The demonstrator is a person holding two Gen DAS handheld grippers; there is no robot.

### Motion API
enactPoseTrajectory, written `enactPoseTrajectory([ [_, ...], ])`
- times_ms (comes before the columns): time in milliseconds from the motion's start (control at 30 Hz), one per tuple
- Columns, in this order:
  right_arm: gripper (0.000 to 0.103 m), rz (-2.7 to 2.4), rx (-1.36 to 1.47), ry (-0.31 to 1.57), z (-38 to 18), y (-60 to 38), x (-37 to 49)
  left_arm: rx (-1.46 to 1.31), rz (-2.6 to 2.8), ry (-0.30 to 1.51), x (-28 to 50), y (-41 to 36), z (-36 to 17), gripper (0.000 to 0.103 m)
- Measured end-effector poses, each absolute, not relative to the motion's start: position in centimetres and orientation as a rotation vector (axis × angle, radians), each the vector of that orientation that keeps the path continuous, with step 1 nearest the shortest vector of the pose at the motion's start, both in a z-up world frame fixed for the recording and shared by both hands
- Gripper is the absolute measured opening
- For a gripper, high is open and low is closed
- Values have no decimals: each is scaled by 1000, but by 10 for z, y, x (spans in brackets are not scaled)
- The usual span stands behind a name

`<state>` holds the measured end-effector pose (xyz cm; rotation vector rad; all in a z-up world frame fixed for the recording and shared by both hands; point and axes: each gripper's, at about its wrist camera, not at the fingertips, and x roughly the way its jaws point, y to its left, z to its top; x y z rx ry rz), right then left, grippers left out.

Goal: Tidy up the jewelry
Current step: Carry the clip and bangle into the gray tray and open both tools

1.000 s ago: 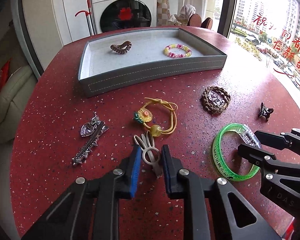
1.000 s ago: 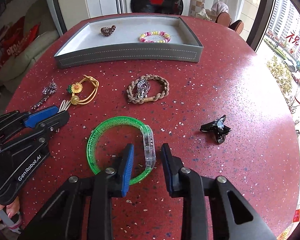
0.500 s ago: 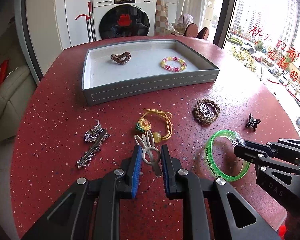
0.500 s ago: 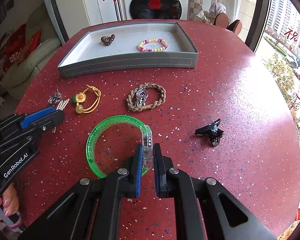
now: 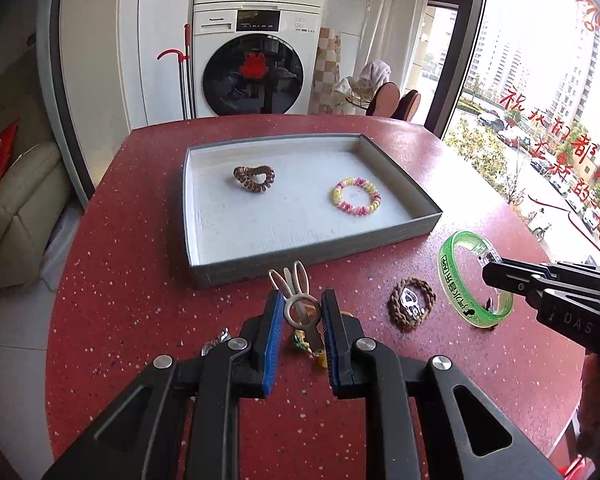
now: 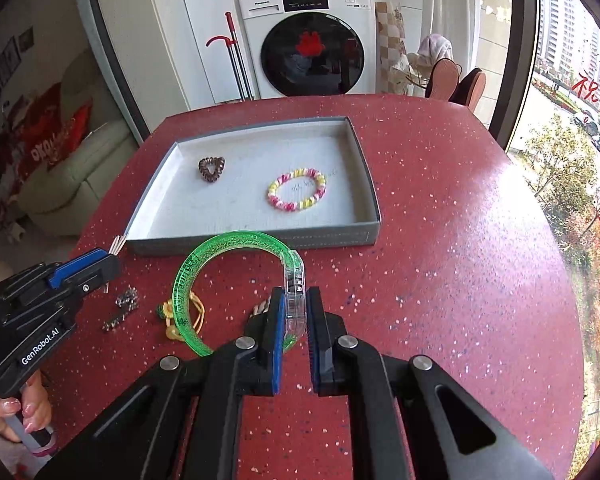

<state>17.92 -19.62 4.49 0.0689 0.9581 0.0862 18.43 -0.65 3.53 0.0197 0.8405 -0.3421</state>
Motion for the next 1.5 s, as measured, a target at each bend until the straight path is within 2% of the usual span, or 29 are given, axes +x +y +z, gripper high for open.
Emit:
enactPoseTrajectory([
  [367, 11, 94, 105, 995, 44, -201, 277, 46, -270, 826, 273, -9, 49, 37],
  [733, 11, 50, 101, 1050, 6, -201, 343, 61, -234, 902, 331, -24, 15, 37],
  [1100, 11, 10, 59, 1093, -26, -202, 364, 99, -203, 961, 349, -32, -20, 37],
  [1500, 11, -1, 18, 1068, -27, -196, 360, 141, -184, 974, 348, -40, -31, 38],
])
